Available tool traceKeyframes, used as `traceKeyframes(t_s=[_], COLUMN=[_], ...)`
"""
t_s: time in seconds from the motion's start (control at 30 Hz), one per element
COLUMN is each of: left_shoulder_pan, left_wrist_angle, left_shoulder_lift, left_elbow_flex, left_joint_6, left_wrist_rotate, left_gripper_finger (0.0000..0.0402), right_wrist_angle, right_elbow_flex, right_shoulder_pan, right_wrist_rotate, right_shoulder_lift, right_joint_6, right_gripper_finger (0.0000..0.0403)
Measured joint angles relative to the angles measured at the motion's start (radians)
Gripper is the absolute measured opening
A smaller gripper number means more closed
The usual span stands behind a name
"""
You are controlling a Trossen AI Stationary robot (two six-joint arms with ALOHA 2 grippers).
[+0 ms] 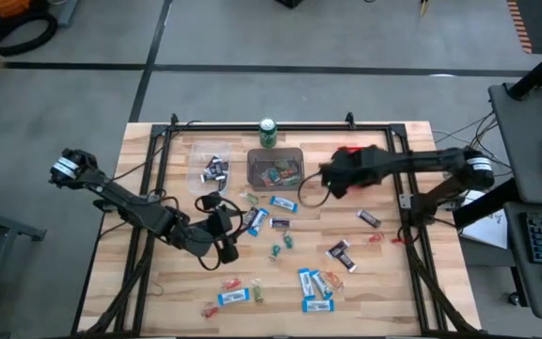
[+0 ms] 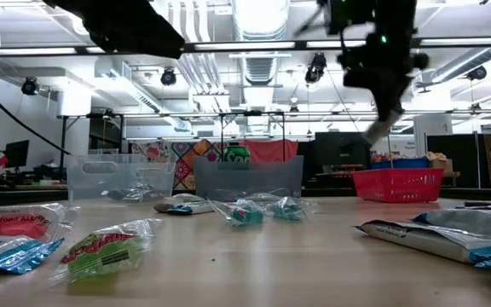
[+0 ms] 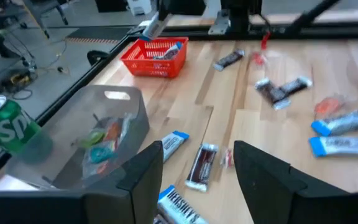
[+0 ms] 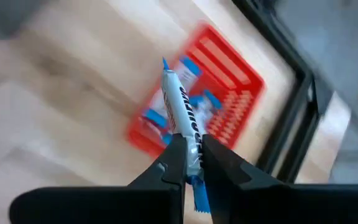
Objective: Organize candy in baskets
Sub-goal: Put the white chocolate bar into the red bin, then put the dark blue gummy into the black bin
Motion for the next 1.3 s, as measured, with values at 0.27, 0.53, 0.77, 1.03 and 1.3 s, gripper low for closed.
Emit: traceKeyframes(t_s=[0.27,0.53,0.77,1.03,1.3], left_shoulder_pan=[0.0,-0.002,-0.009,-0.01,-0.017], left_wrist_angle=[-0.003,-0.007,0.067,0.073,0.076], left_shoulder_lift=[0.009,0.034,0.181,0.289,0.382], left_elbow_flex=[0.0,0.0,0.0,0.057,0.101], left_joint_6=[-0.071,-0.268,-0.339,-0.352,-0.363], left_wrist_rotate=[0.0,0.013,0.056,0.055,0.06], left_gripper_finger=[0.018,0.0183,0.0212,0.0255,0.0265], right_wrist_angle=[0.213,0.345,0.347,0.335,0.336], right_elbow_flex=[-0.166,-0.223,-0.211,-0.213,-0.215], right_shoulder_pan=[-0.194,-0.237,-0.242,-0.249,-0.247], right_wrist_rotate=[0.001,0.0,-0.031,-0.005,-0.001], right_shoulder_lift=[-0.041,-0.041,-0.04,-0.039,-0.038], right_joint_6=[-0.094,-0.156,-0.278,-0.264,-0.207], right_gripper_finger=[0.0036,0.0039,0.004,0.0044,0.0115])
